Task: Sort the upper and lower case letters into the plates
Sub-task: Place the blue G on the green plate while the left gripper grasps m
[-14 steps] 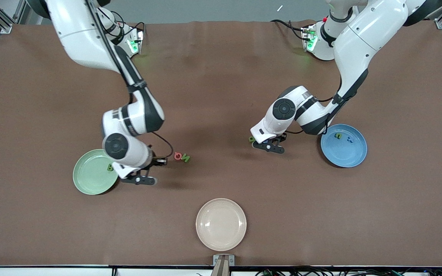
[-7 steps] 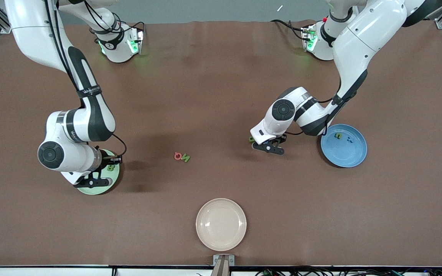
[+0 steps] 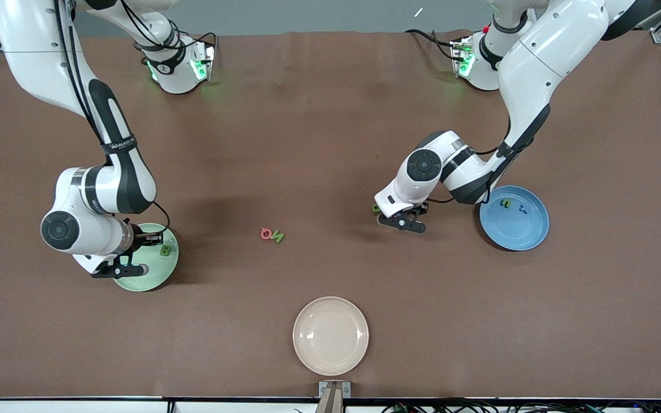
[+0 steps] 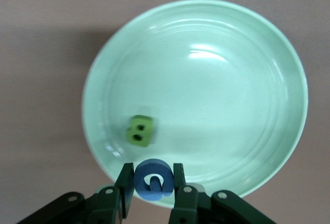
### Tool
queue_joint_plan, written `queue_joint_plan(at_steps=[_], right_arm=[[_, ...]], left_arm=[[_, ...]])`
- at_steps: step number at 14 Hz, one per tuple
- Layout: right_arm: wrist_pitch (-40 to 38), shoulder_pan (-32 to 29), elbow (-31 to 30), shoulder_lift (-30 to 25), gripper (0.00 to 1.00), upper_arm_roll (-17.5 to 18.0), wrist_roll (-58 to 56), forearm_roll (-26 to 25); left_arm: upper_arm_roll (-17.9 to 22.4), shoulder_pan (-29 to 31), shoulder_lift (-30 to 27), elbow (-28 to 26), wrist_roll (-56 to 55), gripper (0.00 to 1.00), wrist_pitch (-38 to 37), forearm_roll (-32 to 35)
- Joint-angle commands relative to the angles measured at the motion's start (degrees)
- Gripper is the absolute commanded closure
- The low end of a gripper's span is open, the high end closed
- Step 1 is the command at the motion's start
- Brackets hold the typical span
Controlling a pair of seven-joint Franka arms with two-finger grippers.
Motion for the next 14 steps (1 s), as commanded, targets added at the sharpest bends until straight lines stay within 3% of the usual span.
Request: queue_joint_plan(at_steps=[1,3,5,6,7,8,11,14], right_arm=[[4.5,-3.4,-4.0,-0.9,0.97,1.2,-3.5,-0.6],[6.7,-3.5,-5.4,-0.3,0.97,1.3,-3.6,-0.2],[7.1,-3.4,-5.9,0.3,0.84,1.3,-3.5,0.1],[7.0,-3.4,-5.9,0.6,0.63,1.3,-3.5,0.1],[6.8,-3.4,-5.9,0.5,0.23,1.3,-3.5,0.1],[6.5,-3.5,-5.9,0.4,0.0,1.3,-3.5,0.1],[1.4,-3.6,-2.8,-0.7,0.0,1.3,-3.6,0.1],[-13.1,-2.7,5.0,-3.2,0.0,2.1,-2.3,3.4]], left_arm=[[0.6,-0.5,0.0,1.0,-0.6,0.81,-0.8,1.4],[0.5,0.4,-0.8,0.9,-0.3,0.81,-2.1,1.5],[0.3,1.2,-2.8,0.9,1.4,0.81,-5.4,1.3],[0.2,1.6,-4.0,0.7,2.7,0.81,-6.7,1.2],[0.2,2.3,-5.3,0.3,4.3,0.81,-7.2,0.8],[-0.1,4.0,-6.4,-0.4,6.7,0.81,-7.3,0.6],[-3.4,10.4,-10.0,-3.4,13.7,0.81,-10.0,0.6],[-10.5,22.6,-12.1,-7.0,21.3,0.81,-11.9,0.6]])
